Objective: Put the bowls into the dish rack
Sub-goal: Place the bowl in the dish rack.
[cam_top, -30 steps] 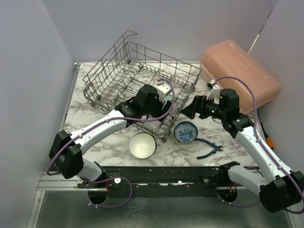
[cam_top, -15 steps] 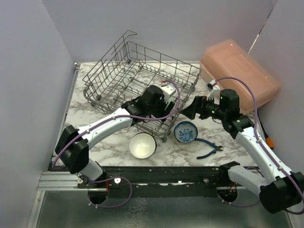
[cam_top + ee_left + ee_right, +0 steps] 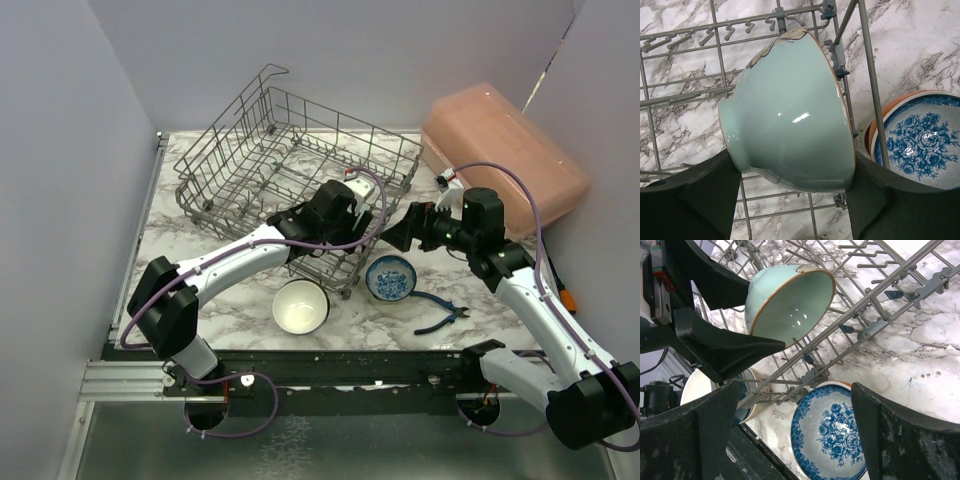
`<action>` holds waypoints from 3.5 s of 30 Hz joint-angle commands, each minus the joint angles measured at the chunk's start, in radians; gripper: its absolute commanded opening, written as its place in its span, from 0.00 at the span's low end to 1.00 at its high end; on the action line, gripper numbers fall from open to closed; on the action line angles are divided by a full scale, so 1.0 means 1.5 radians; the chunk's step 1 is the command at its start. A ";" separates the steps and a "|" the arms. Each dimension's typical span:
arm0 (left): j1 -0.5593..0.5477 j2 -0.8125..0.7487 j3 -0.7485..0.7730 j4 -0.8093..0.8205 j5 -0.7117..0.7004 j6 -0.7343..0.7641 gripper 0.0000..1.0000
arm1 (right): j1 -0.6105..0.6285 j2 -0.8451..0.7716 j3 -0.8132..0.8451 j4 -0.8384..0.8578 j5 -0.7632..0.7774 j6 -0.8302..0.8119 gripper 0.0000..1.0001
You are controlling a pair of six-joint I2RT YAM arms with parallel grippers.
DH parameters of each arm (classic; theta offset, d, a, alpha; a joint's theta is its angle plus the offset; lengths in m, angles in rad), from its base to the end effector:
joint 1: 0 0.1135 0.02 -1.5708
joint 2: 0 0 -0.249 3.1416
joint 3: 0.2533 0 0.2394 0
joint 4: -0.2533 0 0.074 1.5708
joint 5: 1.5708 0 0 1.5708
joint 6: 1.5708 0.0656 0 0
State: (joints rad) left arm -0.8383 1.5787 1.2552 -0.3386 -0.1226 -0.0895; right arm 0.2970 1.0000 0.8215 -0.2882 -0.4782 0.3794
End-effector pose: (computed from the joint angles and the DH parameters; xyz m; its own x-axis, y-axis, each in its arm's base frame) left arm 0.2537 -0.2701 0.2602 -0.4697 0.3895 -0.7923 0.6340 0.7733 0.0044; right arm 0.2229 0.0998 0.2814 -0.6414 0.1476 -0.7529 -0.4470 0.7256 0.5231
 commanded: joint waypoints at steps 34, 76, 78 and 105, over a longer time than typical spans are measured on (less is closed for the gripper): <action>-0.014 0.122 0.100 -0.128 0.025 -0.039 0.40 | -0.002 -0.044 -0.002 0.005 0.018 0.001 0.96; -0.014 0.093 0.141 -0.087 0.008 -0.024 0.96 | -0.003 -0.043 0.006 0.006 -0.010 -0.019 0.95; -0.014 0.094 0.140 -0.080 0.014 -0.021 0.95 | -0.003 -0.043 0.006 0.008 -0.010 -0.018 0.95; -0.014 0.105 0.089 -0.048 -0.009 -0.002 0.83 | -0.003 -0.035 0.009 0.007 -0.011 -0.016 0.95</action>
State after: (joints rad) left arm -0.8532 1.7355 1.4139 -0.4118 -0.0978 -0.1066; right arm 0.2970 0.9379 0.8215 -0.2867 -0.4660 0.3649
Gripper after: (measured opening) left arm 0.794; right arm 0.951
